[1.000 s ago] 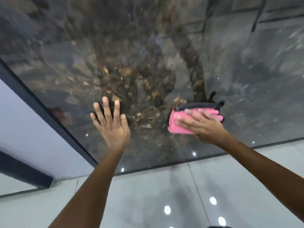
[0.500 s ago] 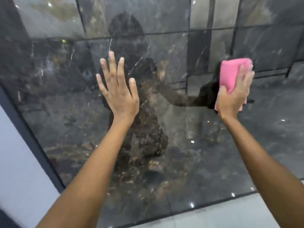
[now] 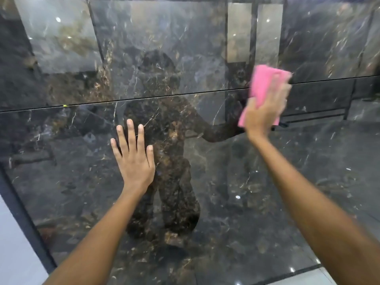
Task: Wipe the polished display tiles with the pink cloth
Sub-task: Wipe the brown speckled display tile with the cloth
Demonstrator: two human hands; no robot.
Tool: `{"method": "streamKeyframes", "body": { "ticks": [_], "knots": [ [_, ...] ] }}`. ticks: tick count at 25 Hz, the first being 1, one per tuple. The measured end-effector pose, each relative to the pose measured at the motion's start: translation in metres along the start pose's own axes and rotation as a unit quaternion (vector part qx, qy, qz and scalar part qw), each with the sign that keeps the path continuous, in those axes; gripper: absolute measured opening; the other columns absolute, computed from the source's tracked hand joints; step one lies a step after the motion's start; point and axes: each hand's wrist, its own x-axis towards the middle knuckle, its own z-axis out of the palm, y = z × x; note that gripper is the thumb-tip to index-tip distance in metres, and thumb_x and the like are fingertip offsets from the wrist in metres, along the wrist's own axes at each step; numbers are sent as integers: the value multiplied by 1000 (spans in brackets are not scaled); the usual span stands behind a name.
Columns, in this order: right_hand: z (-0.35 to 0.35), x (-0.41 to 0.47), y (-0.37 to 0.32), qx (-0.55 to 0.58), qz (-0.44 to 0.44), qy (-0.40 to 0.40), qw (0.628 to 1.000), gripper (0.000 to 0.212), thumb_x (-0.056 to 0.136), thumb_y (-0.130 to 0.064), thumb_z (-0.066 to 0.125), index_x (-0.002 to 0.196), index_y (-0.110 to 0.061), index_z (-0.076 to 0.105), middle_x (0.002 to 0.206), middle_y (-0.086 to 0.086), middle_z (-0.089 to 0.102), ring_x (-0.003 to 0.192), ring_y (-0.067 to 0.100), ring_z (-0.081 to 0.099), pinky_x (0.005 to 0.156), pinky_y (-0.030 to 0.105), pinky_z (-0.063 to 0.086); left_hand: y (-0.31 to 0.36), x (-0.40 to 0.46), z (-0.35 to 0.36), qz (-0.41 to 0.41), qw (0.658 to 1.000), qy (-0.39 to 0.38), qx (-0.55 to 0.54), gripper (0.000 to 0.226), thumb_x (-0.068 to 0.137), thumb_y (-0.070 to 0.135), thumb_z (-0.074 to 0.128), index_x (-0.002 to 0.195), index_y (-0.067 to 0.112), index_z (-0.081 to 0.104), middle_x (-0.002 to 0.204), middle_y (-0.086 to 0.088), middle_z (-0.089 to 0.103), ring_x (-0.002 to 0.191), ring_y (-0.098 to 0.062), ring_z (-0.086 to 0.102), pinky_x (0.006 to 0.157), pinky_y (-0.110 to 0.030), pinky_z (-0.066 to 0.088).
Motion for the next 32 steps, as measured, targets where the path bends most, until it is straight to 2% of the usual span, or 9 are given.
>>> {"method": "streamKeyframes", "body": {
  "ticks": [4, 6, 10, 13, 19, 21, 26, 29, 32],
  "knots": [
    [9, -139, 15, -70, -596, -260, 757, 78, 74, -22, 60, 147, -11, 34, 153, 15, 32, 144, 41, 16, 116, 59, 12, -1, 1, 3, 1, 1000, 3, 7, 58, 102, 34, 28, 155, 15, 16, 161, -13, 15, 148, -33, 5, 120, -45, -6],
    [-3, -118, 51, -108, -689, -287, 657, 77, 78, -28, 58, 148, -16, 31, 155, 10, 29, 147, 33, 9, 118, 53, 10, -2, 0, 4, 3, 1000, 7, 10, 58, 102, 34, 28, 155, 15, 16, 161, -13, 15, 148, -33, 5, 120, -45, -6],
    [-6, -2, 26, -76, -329, -83, 938, 84, 71, -21, 59, 150, -18, 30, 152, 20, 32, 143, 38, 22, 115, 49, 19, 0, 0, 3, 3, 1000, 15, -2, 58, 102, 33, 28, 155, 15, 14, 161, -12, 15, 148, -33, 6, 120, -44, -6],
    [19, -19, -39, -11, -274, -39, 961, 74, 69, -15, 63, 141, -6, 46, 148, 20, 39, 140, 41, 29, 116, 51, 21, -1, -1, 3, 10, 999, 25, -29, 56, 102, 30, 27, 154, 14, 19, 160, -13, 20, 148, -33, 8, 121, -43, -6],
    [-4, -192, 67, -137, -775, -328, 523, 85, 73, -27, 65, 149, -17, 27, 156, 2, 30, 147, 34, 5, 119, 48, -6, -7, -2, -2, 26, 996, 24, -76, 51, 103, 28, 27, 151, 13, 30, 158, -15, 25, 147, -35, 12, 120, -45, -3],
    [-9, -149, 71, -105, -759, -316, 560, 84, 73, -23, 60, 149, -20, 23, 157, 0, 23, 145, 30, 15, 120, 44, -6, -3, -12, -2, 19, 996, 15, -82, 50, 103, 28, 28, 151, 15, 30, 159, -12, 23, 148, -35, 11, 120, -45, -3],
    [-23, -46, 85, -34, -150, -70, 986, 81, 71, -25, 49, 150, -18, 32, 157, 18, 21, 144, 35, 19, 117, 52, 19, 1, -56, 16, 40, 998, 7, -39, 55, 104, 32, 26, 156, 20, 11, 163, 0, -5, 150, -23, -8, 120, -49, -4],
    [-32, -150, 125, -93, -102, -136, 981, 92, 72, -25, 51, 155, -24, 10, 160, 8, 2, 147, 35, 9, 117, 54, 13, 0, -55, 22, 46, 999, 21, -14, 55, 105, 31, 23, 156, 20, 5, 163, -2, -3, 150, -23, -13, 119, -49, -6],
    [-49, -243, 158, -184, -587, -343, 710, 105, 70, -27, 62, 154, -28, 1, 162, -2, -6, 148, 28, 0, 119, 48, 4, 1, -59, 23, 47, 998, 25, -25, 53, 106, 30, 22, 155, 14, 10, 160, -10, 14, 149, -33, -1, 119, -49, -6]
  ]
}}
